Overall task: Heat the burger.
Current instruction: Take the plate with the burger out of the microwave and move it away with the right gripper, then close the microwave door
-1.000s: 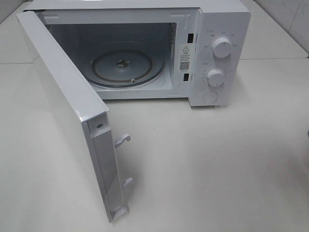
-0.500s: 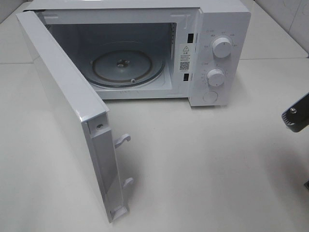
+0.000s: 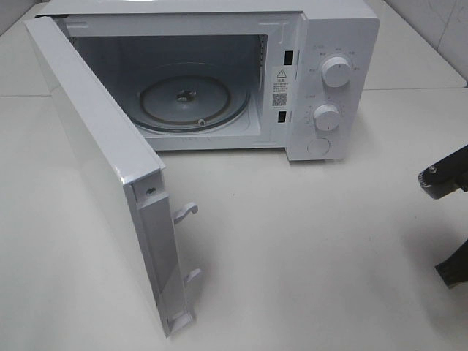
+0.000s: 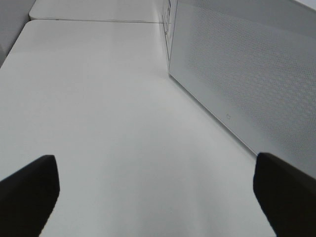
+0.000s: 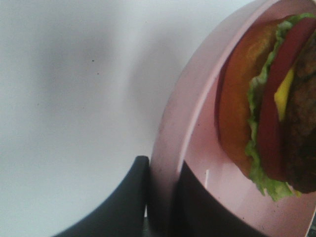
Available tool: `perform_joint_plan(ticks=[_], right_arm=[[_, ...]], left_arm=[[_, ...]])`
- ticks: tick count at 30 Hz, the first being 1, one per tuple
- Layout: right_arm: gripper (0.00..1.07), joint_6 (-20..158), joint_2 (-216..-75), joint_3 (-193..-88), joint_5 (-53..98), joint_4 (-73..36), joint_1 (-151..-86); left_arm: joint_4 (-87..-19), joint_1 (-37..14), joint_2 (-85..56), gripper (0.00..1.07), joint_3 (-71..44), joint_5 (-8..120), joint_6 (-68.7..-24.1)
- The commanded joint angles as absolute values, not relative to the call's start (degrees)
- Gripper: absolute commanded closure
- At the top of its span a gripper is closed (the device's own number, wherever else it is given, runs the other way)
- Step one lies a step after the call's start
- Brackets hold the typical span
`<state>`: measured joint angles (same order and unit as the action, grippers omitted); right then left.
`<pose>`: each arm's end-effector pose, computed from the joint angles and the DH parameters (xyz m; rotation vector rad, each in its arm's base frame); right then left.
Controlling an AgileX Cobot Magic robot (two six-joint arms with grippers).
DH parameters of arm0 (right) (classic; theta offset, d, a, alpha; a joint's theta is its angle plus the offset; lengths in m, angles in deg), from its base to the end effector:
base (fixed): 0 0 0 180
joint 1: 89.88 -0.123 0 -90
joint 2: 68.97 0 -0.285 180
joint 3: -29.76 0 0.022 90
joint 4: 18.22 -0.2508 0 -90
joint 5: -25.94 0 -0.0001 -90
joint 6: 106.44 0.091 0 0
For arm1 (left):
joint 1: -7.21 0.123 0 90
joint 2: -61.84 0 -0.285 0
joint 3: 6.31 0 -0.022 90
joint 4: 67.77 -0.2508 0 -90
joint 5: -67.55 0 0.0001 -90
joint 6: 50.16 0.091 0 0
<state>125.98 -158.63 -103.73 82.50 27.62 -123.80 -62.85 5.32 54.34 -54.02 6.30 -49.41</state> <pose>0.1834 0.0576 0.1695 -0.2874 2.7411 -0.8369 -0.0081 -0.0066 0.2810 0.0522 2.0309 -0.1150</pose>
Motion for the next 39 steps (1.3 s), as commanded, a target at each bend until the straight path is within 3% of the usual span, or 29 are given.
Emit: perform_joint_plan(ticks=[1, 13, 25, 30, 31, 32, 33, 39], right_arm=[[1.02, 128.0, -161.8, -105.1, 81.2, 32.7, -120.3], [1.02, 130.3, -170.8, -107.2, 75.2, 34.8, -113.9], [0.99, 131.6, -176.4, -108.1, 70.2, 34.8, -113.0], [0.89, 132.0, -176.3, -110.2, 70.3, 34.6, -113.0], [0.82, 131.5, -176.3, -111.1, 70.5, 33.5, -113.0], [0.82, 131.5, -176.3, -111.1, 70.5, 33.5, -113.0], [0.73, 129.7, -176.3, -112.1, 70.5, 31.5, -113.0], [0.57, 122.9, -174.7, -114.3, 70.2, 23.4, -113.2]], left_arm=[[-62.7, 5.5, 55.1, 0.07, -54.1, 6.4, -49.7], [-62.7, 5.5, 55.1, 0.07, -54.1, 6.4, -49.7], [-62.7, 5.5, 55.1, 0.07, -54.1, 6.4, -49.7], [-62.7, 5.5, 55.1, 0.07, -54.1, 6.4, -49.7], [-62.7, 5.5, 55.1, 0.07, -54.1, 6.4, -49.7], [-62.7, 5.5, 55.1, 0.07, -54.1, 6.4, -49.7], [-62.7, 5.5, 55.1, 0.07, -54.1, 6.4, -49.7], [-62.7, 5.5, 55.1, 0.07, -54.1, 6.4, -49.7]])
